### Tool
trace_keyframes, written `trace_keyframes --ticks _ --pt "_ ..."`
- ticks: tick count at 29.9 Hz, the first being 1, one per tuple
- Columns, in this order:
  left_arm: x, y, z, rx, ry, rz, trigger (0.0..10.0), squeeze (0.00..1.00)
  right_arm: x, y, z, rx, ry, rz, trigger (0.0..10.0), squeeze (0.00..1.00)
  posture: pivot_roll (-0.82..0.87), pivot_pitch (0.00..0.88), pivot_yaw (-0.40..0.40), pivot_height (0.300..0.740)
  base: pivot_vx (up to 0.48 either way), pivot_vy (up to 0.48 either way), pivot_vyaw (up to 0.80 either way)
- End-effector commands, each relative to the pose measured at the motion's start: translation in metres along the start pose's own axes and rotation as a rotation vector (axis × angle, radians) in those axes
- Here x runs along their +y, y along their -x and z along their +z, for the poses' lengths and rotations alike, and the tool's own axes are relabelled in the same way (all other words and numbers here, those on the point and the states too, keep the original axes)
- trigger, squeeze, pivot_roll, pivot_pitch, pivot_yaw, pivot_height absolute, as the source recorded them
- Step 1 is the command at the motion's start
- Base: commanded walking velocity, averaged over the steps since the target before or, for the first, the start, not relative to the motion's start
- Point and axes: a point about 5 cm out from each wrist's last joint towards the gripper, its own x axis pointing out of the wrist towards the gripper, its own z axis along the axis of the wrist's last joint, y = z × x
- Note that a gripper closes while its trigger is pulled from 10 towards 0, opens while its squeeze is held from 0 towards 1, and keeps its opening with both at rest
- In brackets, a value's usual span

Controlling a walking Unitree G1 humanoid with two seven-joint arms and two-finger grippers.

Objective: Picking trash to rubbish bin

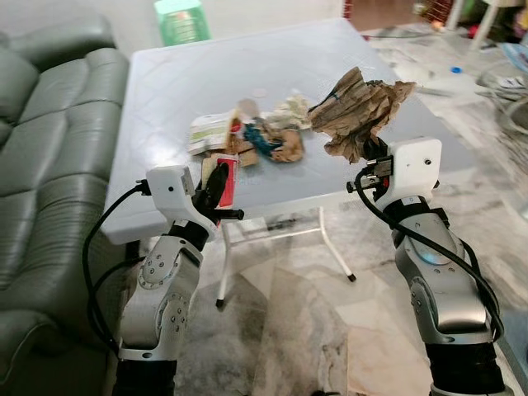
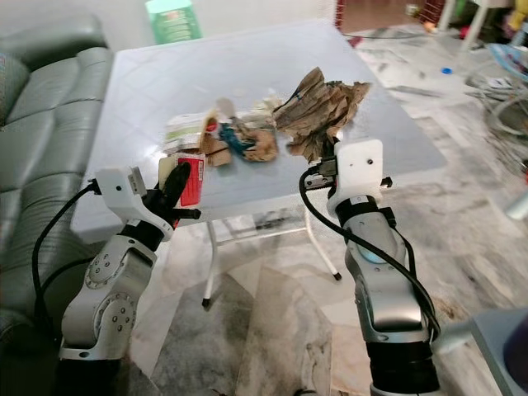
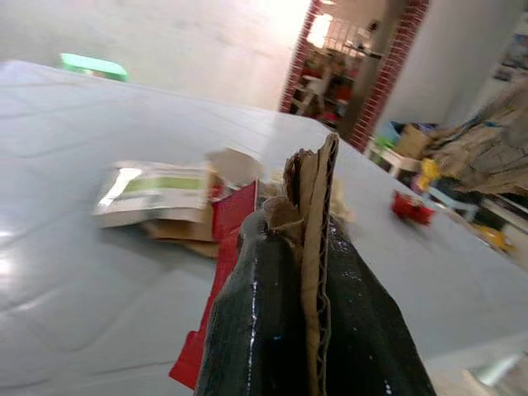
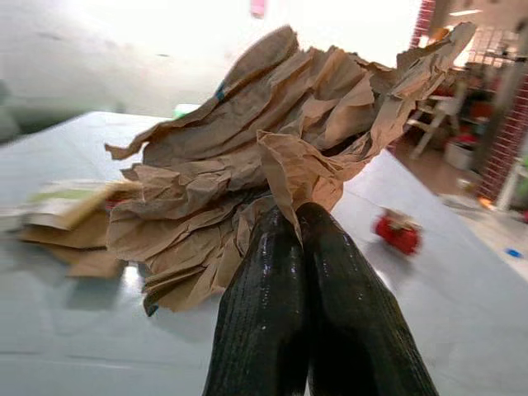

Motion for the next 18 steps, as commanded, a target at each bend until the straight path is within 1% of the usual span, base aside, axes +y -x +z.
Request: trace_keyframes --ticks 1,2,3,4,5,10,11,15,17,18 --pt "0.0006 0.0004 -0.0011 0.005 -0.007 0.004 5.9 0.0 -0.0004 -0.0003 0.0073 -0.031 -0.001 0.005 10.0 0.0 -0.07 0.091 0.066 0.74 0.0 -0.285 0.0" --pt "0.0006 0.0004 -0.0011 0.005 -0.007 0.004 5.9 0.0 -0.0004 -0.0003 0.0073 -0.031 -0.001 0.005 10.0 0.0 -0.07 0.091 0.066 0.74 0.0 -0.285 0.0" --pt "0.0004 0.0006 -0.0015 0.005 -0.007 0.004 5.4 0.0 -0.0005 -0.0002 0.0072 -0.03 0.0 0.006 10.0 0.0 -0.07 0.091 0.066 0.74 0.0 -0.322 0.0" --pt "0.0002 0.0006 -0.0016 0.005 -0.006 0.003 5.4 0.0 -0.0006 -0.0001 0.0072 -0.029 0.0 0.007 10.0 0.0 -0.07 0.091 0.066 0.74 0.0 -0.337 0.0" --pt "0.0001 0.0006 -0.0016 0.005 -0.006 0.003 5.0 0.0 -0.0006 0.0 0.0072 -0.029 0.0 0.008 10.0 0.0 -0.07 0.091 0.066 0.74 0.0 -0.337 0.0" --pt "0.0005 0.0006 -0.0018 0.005 -0.006 0.003 4.9 0.0 -0.0007 0.0002 0.0068 -0.027 0.001 0.009 10.0 0.0 -0.07 0.092 0.065 0.74 0.0 -0.424 0.0" --pt "0.0011 0.0006 -0.002 0.006 -0.005 0.005 5.1 0.0 -0.0009 0.0004 0.0068 -0.027 0.002 0.008 10.0 0.0 -0.07 0.093 0.065 0.74 0.0 -0.33 0.0" --pt "0.0012 0.0008 -0.002 0.005 -0.005 0.006 4.9 0.0 -0.001 0.0005 0.0066 -0.025 0.004 0.008 10.0 0.0 -0.07 0.093 0.065 0.74 0.0 -0.308 0.0" --pt "0.0011 0.001 -0.0023 0.005 -0.003 0.008 5.5 0.0 -0.0011 0.0008 0.0064 -0.024 0.005 0.008 10.0 0.0 -0.07 0.093 0.065 0.74 0.0 -0.296 0.0" --pt "0.001 0.0012 -0.0025 0.005 0.0 0.009 6.4 0.0 -0.001 0.0009 0.0063 -0.024 0.005 0.009 10.0 0.0 -0.07 0.093 0.065 0.74 0.0 0.0 0.0"
